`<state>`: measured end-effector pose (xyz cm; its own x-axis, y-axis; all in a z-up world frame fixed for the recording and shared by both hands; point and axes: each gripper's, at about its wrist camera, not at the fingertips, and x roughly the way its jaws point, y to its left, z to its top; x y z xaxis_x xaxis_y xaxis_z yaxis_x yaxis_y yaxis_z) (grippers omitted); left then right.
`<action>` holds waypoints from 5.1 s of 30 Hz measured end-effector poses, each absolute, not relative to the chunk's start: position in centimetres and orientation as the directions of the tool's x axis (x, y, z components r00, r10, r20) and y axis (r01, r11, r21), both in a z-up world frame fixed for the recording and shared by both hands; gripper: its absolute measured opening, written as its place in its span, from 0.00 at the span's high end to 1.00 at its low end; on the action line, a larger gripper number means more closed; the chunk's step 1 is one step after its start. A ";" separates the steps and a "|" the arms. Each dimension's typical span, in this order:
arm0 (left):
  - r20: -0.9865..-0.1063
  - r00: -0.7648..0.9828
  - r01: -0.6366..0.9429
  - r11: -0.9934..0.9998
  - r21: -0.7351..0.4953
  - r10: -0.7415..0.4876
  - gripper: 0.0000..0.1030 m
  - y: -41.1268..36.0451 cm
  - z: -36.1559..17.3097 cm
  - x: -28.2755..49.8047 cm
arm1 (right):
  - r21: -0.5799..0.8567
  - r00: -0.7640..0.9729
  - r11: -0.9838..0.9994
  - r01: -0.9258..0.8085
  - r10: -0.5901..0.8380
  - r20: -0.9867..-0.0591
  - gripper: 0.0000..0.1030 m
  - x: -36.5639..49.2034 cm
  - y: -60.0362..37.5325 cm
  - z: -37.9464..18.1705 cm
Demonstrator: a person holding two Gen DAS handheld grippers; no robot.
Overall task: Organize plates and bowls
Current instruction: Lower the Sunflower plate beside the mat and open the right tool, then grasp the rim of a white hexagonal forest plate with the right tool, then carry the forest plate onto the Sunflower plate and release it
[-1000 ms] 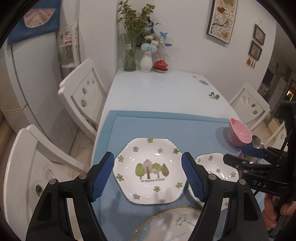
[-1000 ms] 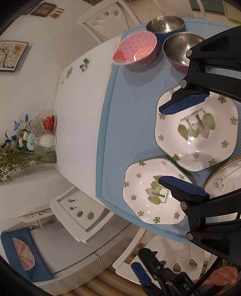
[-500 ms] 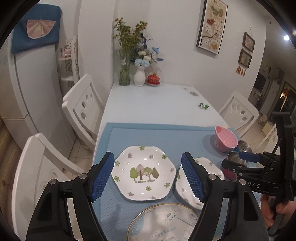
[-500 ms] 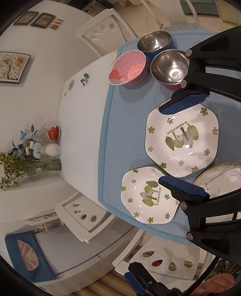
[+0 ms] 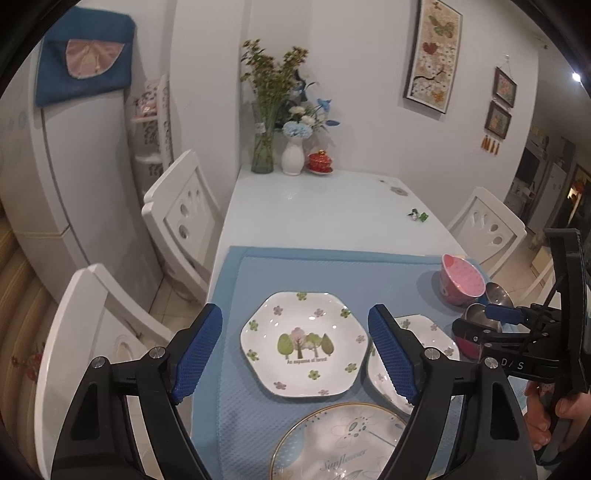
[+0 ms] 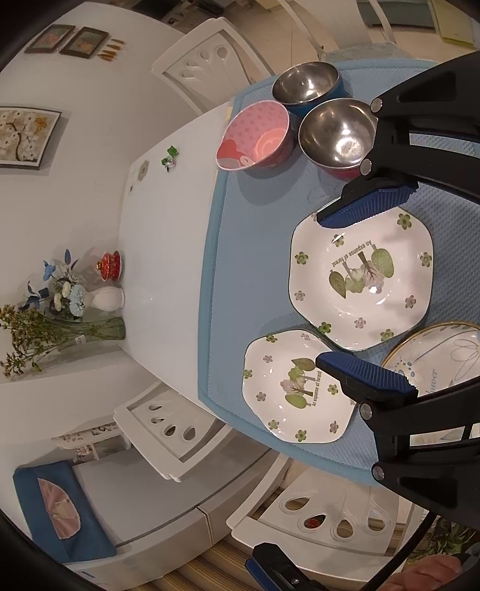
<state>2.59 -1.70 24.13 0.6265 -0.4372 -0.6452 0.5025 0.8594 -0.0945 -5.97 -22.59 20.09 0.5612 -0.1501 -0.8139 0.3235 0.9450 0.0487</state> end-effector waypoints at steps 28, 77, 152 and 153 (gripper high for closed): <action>-0.860 0.283 0.275 0.895 -0.351 -0.424 0.33 -0.3 6.5 13.7 | 0.203 0.417 0.966 0.163 0.120 -0.901 0.40 9.0 -23.1 7.8; -0.857 0.361 0.388 0.895 -0.221 -0.368 0.66 -3.1 8.5 12.8 | 0.273 0.463 0.954 0.125 0.187 -0.866 0.75 8.9 -22.7 7.8; -0.908 0.278 0.362 0.909 -0.204 -0.315 0.64 2.4 7.1 -5.3 | 0.236 0.202 0.953 0.191 0.197 -0.959 0.72 -12.9 -15.7 5.7; -0.908 0.283 0.367 0.910 -0.194 -0.308 0.64 2.3 7.1 -5.4 | 0.215 0.196 0.957 0.192 0.178 -0.964 0.72 -12.5 -15.4 5.7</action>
